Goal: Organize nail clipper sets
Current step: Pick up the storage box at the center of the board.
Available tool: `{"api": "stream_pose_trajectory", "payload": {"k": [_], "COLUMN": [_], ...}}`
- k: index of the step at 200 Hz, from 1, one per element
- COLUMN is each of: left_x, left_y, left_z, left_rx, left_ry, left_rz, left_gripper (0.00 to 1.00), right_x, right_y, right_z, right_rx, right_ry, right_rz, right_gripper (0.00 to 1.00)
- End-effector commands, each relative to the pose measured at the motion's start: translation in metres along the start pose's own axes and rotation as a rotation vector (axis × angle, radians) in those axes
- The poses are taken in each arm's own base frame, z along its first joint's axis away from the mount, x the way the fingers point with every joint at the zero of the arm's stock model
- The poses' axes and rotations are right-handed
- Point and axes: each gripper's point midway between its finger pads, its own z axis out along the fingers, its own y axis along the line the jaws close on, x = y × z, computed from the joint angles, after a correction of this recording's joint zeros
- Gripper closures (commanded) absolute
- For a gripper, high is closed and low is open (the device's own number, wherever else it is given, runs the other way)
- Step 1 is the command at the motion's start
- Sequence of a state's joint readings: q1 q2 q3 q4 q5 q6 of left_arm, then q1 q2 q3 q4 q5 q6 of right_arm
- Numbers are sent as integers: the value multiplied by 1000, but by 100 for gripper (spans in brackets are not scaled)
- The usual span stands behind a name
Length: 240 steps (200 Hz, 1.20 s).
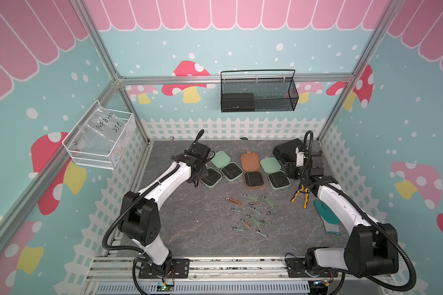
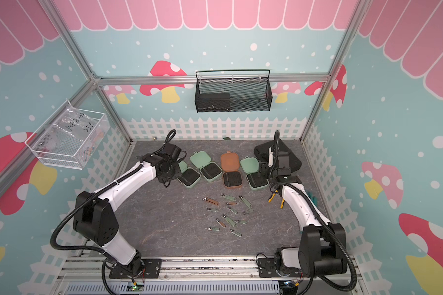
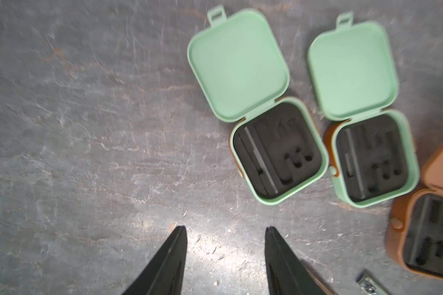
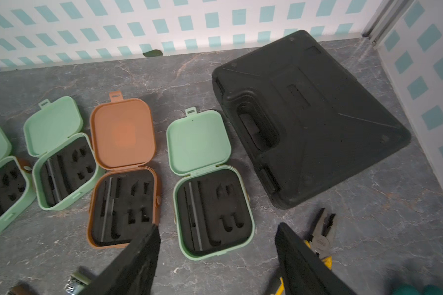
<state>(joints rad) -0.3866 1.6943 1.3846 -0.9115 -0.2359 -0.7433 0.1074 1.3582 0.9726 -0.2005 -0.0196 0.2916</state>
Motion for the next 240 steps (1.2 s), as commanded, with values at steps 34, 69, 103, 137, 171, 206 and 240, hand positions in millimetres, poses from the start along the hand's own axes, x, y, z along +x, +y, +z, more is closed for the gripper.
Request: {"api": "stream_pose_trajectory", "payload": {"k": [34, 69, 103, 137, 171, 206, 240], "left_x": [27, 19, 3, 1, 6, 6, 3], "left_y": [-4, -27, -32, -22, -17, -19, -18], "left_z": [31, 53, 66, 84, 99, 107, 109], "left_rx": [54, 132, 165, 127, 91, 82, 77], "left_ry": [167, 148, 115, 129, 154, 158, 147], "left_rz": [-136, -188, -259, -292, -283, -267, -268], "left_gripper": [51, 53, 53, 55, 56, 57, 57], "right_x": [11, 16, 21, 25, 28, 32, 35], "right_y": [48, 63, 65, 66, 66, 67, 67], "right_z": [16, 25, 30, 35, 39, 43, 44], "right_rx": [-152, -202, -212, -216, -220, -224, -226], "right_ry": [85, 101, 117, 132, 147, 163, 169], "right_rz": [-76, -120, -139, -145, -145, -149, -150], "right_gripper": [36, 38, 39, 40, 41, 42, 44]}}
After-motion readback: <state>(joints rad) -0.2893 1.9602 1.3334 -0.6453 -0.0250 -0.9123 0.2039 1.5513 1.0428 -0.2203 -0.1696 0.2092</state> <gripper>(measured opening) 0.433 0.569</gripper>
